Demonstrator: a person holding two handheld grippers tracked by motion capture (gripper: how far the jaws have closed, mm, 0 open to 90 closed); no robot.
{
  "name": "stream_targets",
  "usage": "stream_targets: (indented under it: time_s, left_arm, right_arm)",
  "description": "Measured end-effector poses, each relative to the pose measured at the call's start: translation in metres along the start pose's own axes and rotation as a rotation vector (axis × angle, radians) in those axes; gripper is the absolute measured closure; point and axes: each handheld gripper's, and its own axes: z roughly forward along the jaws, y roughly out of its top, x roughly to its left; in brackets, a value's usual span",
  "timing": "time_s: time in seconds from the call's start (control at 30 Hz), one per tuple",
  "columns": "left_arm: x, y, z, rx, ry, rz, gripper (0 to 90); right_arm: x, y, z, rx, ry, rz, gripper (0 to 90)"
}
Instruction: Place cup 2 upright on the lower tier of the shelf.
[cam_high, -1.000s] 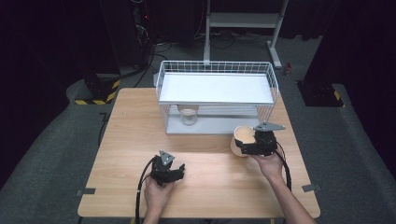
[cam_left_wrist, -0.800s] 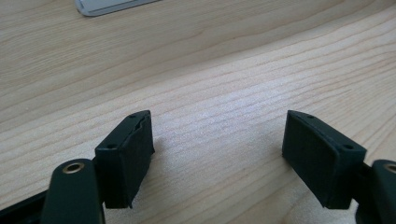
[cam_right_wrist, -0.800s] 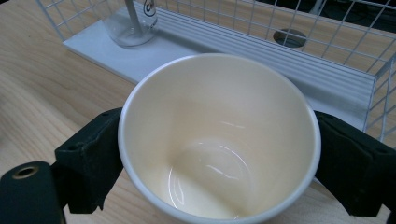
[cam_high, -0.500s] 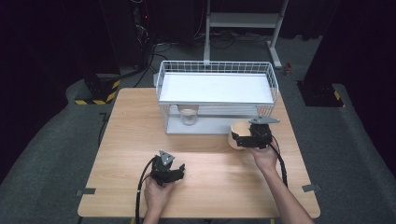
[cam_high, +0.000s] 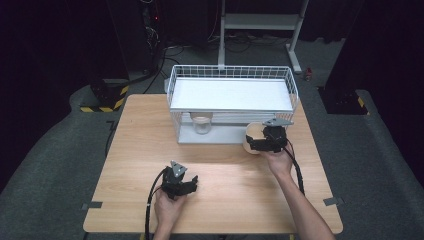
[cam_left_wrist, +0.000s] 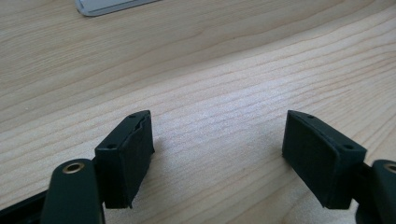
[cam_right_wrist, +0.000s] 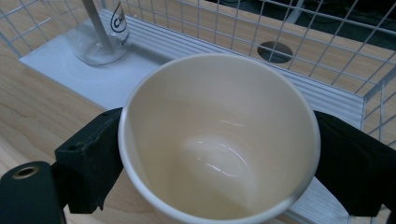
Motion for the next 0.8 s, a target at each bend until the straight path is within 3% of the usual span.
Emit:
stream_targets:
  time_s: [0.2, 0.8]
  left_arm:
    - [0.0, 0.0, 0.0, 0.0, 0.0, 0.0, 25.3]
    - [0.0, 0.0, 0.0, 0.002, 0.0, -0.002, 25.3]
  right_arm:
    - [-0.003, -0.001, 0.01, 0.012, -0.012, 0.003, 10.3]
    - [-0.013, -0.003, 0.023, -0.054, -0.013, 0.03, 10.1]
